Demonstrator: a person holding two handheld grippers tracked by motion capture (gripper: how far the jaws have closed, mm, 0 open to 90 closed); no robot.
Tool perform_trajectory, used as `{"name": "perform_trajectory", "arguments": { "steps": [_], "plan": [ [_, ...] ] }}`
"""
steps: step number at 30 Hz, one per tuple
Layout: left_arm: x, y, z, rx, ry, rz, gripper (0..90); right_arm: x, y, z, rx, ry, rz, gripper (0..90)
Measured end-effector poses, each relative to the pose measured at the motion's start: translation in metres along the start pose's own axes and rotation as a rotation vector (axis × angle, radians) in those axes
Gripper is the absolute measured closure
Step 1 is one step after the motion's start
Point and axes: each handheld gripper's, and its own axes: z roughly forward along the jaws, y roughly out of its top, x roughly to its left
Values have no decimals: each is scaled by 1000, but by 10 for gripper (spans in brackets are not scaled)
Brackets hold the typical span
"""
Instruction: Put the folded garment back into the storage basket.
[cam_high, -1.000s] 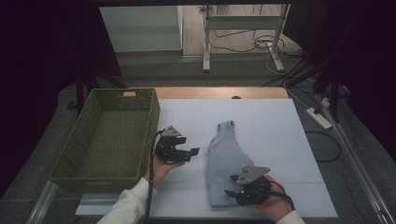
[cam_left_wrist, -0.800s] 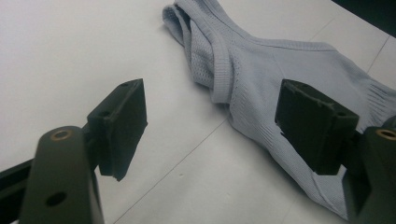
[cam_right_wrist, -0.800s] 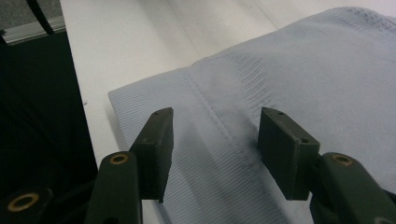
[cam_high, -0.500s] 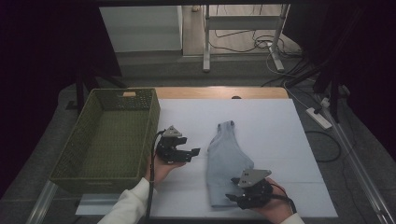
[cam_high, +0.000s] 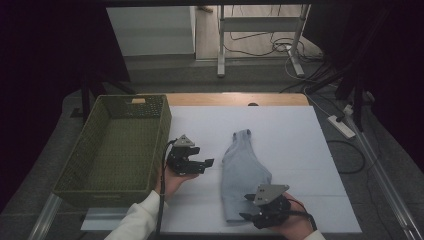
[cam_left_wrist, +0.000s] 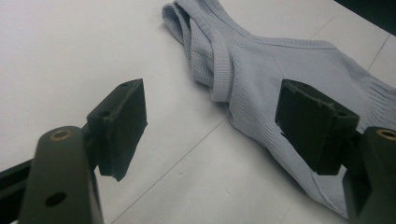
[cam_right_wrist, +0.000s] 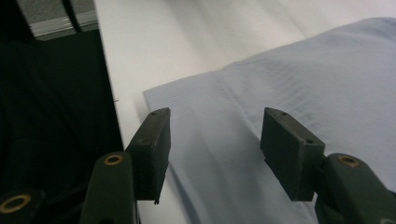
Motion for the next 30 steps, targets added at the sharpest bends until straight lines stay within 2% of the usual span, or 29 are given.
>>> {"name": "perform_trajectory", "arguments": {
  "steps": [3, 6, 12, 17, 20, 23, 27, 30],
  "plan": [
    [0, 0, 1, 2, 0, -2, 251, 3, 0, 4, 11, 37, -10, 423],
    [0, 0, 1, 1, 0, 1, 252, 6, -1, 12, 52, 49, -28, 394],
    [-1, -1, 2, 6, -3, 2, 251, 5, -7, 23, 121, 13, -79, 366],
    [-2, -1, 3, 7, -3, 3, 251, 9, -7, 30, 151, 1, -123, 288],
    [-2, -1, 3, 12, -2, 6, 251, 12, -7, 32, 165, -8, -144, 275],
    [-2, -2, 4, 13, -2, 3, 251, 14, -7, 34, 170, -22, -161, 275],
    [-2, -2, 4, 14, -2, 5, 250, 14, -7, 34, 169, -25, -159, 288],
    [-2, -2, 4, 15, -2, 5, 251, 13, -7, 34, 172, -49, -163, 365]
  ]
}}
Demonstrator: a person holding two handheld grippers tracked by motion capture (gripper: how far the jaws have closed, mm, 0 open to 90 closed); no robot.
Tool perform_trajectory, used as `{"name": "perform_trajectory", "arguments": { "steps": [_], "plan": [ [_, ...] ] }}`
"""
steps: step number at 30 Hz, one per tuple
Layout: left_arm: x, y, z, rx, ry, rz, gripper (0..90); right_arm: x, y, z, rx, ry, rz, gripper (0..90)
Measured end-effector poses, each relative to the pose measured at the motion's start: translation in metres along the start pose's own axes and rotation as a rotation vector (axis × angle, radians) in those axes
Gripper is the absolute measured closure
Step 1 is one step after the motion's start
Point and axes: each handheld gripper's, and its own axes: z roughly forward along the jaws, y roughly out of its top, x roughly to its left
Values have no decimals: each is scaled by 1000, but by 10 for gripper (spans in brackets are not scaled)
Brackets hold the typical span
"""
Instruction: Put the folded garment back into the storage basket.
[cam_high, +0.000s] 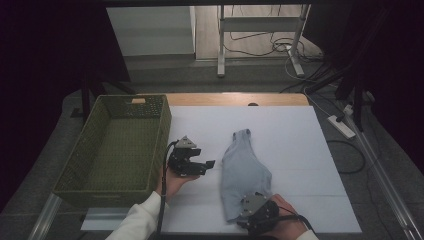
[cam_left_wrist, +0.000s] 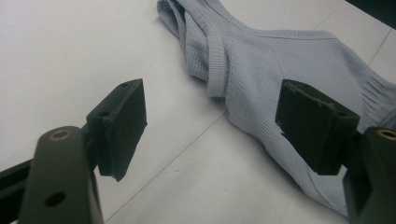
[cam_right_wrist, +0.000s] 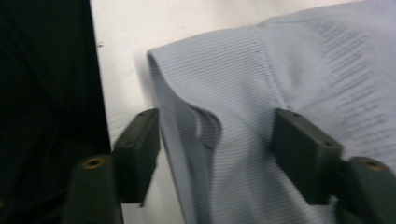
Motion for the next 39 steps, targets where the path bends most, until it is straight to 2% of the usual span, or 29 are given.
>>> {"name": "perform_trajectory", "arguments": {
  "steps": [3, 5, 6, 9, 12, 14, 19, 25, 29, 35, 37, 39],
  "plan": [
    [0, 0, 0, 1, 0, 1, 250, -1, 0, -1, -1, -16, -9, 432],
    [0, 0, 0, -1, 0, 0, 250, -1, -1, -1, -2, -39, -16, 533],
    [0, 0, 0, 0, 0, 0, 250, -1, -1, -2, 1, -67, -28, 583],
    [-1, 0, 0, -3, 0, -3, 250, -2, -1, -2, 3, -81, -33, 644],
    [-1, 0, 0, -3, 1, -3, 250, -6, -2, -3, -11, -59, -3, 711],
    [-1, 0, 1, -1, 2, 0, 250, -11, -3, -4, -21, -35, 35, 735],
    [-1, -1, 1, 2, 2, 0, 250, -17, -2, -6, -31, 1, 81, 755],
    [0, -1, 1, 5, 3, 0, 250, -21, 1, -12, -107, 23, 138, 765],
    [0, -1, 1, 4, 3, 0, 250, -21, 3, -15, -153, 34, 156, 766],
    [0, -1, 1, 5, 4, 0, 250, -21, 6, -18, -186, 48, 176, 766],
    [0, -1, 1, 5, 4, 0, 250, -21, 6, -18, -205, 60, 182, 767],
    [1, -2, 2, 4, 4, -4, 250, -21, 8, -20, -224, 91, 186, 767]
  ]
}}
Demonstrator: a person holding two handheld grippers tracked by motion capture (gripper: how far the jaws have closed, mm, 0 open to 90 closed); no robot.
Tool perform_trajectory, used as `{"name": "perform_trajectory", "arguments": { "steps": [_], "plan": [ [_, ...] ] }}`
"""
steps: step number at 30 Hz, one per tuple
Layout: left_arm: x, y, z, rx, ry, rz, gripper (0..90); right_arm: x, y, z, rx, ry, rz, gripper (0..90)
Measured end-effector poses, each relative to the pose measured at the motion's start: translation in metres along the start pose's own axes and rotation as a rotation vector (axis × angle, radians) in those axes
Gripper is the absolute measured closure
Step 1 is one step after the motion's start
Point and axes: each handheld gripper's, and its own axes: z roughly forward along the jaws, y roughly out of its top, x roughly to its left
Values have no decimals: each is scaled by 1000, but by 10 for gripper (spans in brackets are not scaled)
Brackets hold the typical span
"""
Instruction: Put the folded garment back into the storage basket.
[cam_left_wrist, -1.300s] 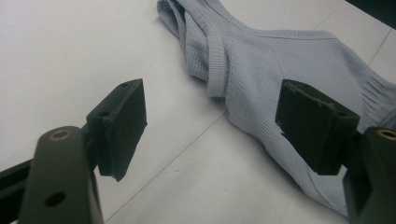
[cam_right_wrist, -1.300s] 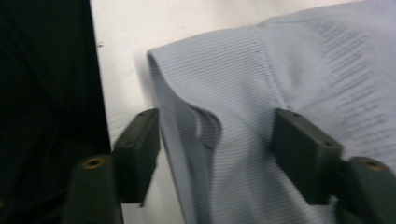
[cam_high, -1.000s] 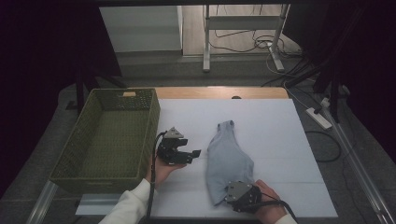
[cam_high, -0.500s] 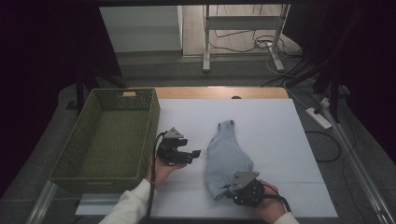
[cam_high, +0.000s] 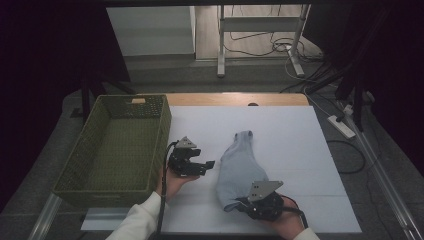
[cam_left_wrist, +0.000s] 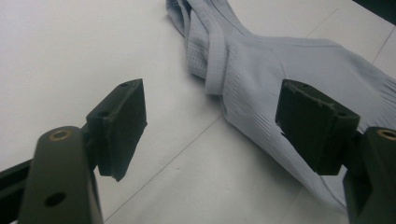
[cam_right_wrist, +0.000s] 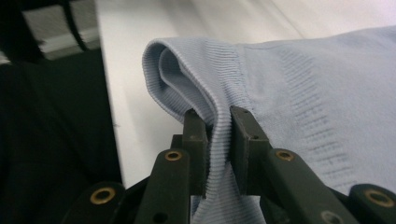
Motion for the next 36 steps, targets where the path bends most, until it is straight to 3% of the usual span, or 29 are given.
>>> {"name": "perform_trajectory", "arguments": {
  "steps": [5, 19, 36],
  "plan": [
    [1, 0, 1, 3, 1, -2, 248, 7, 4, 3, -4, 45, -19, 767],
    [-3, 8, 7, 2, 9, -1, 219, 14, 8, 3, -13, 84, -31, 767],
    [-9, 41, 39, 26, 5, 32, 211, 12, 6, 2, -13, 87, -36, 766]
  ]
}}
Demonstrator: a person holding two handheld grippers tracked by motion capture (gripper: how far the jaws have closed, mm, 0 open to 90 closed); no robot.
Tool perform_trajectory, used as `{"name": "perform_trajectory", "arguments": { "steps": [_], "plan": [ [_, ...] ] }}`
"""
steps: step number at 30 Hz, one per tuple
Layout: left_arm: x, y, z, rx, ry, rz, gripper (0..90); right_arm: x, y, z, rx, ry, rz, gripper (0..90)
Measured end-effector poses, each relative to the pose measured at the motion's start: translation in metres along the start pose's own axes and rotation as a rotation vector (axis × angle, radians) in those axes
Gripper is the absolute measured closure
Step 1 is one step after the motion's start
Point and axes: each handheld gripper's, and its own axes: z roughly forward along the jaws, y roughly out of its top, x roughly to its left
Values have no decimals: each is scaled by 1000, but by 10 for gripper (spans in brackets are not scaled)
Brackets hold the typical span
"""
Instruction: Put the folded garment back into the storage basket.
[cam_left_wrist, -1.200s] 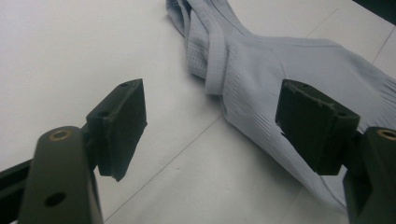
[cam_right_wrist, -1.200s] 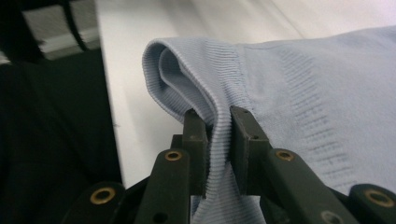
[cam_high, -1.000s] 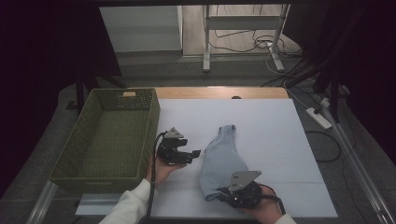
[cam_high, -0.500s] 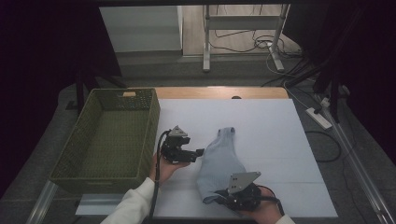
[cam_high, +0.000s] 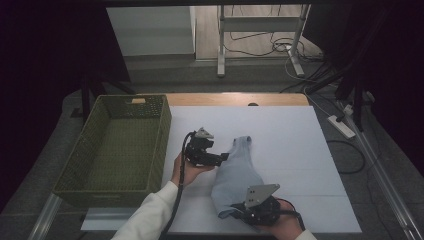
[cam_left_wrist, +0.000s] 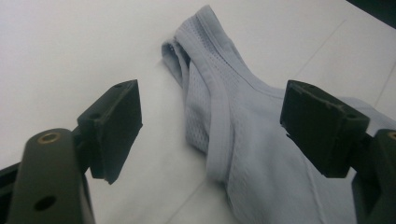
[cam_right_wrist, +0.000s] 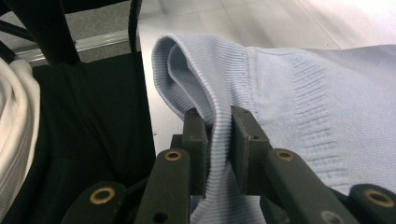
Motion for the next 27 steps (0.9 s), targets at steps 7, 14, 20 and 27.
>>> {"name": "perform_trajectory", "arguments": {
  "steps": [7, 14, 20, 27],
  "plan": [
    [6, 5, 19, 31, 8, -8, 214, -1, -1, 0, -1, 4, -4, 766],
    [15, 8, 37, 71, 15, -20, 214, -2, -2, 2, 8, 7, 3, 766],
    [22, 11, 53, 96, 33, -4, 215, -2, -3, 3, 15, 10, 0, 766],
    [25, 15, 62, 93, 18, -14, 218, -3, -4, 4, 26, 13, 0, 765]
  ]
}}
